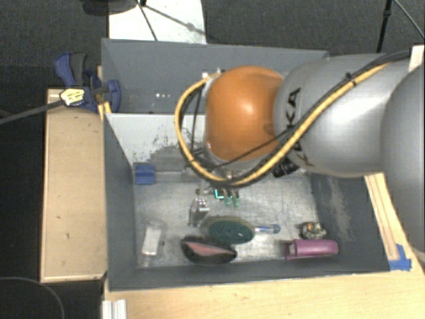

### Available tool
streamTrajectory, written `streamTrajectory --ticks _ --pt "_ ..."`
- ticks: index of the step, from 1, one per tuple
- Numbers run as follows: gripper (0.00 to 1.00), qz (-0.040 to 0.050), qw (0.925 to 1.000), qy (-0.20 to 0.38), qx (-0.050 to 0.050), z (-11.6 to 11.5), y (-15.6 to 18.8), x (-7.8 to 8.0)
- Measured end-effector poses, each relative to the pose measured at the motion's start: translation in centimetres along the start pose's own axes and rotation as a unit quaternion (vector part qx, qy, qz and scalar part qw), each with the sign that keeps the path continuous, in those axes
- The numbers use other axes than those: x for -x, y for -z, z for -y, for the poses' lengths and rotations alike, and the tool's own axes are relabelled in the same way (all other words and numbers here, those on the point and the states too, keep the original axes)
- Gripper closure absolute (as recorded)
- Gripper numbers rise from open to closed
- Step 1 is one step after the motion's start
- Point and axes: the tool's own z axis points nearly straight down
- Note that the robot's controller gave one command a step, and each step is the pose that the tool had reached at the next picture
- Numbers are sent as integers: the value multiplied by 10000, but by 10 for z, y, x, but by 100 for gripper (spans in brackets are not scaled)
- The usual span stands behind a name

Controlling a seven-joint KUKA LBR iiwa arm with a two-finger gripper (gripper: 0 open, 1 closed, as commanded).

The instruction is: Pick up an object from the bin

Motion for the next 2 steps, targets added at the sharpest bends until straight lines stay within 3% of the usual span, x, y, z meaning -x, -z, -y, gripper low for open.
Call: streamTrajectory --ticks 1,2 --pt "0 12 9776 2102 -9 64 -48 -55" --pt "0 97 9459 3243 -11 54 -115 -45"
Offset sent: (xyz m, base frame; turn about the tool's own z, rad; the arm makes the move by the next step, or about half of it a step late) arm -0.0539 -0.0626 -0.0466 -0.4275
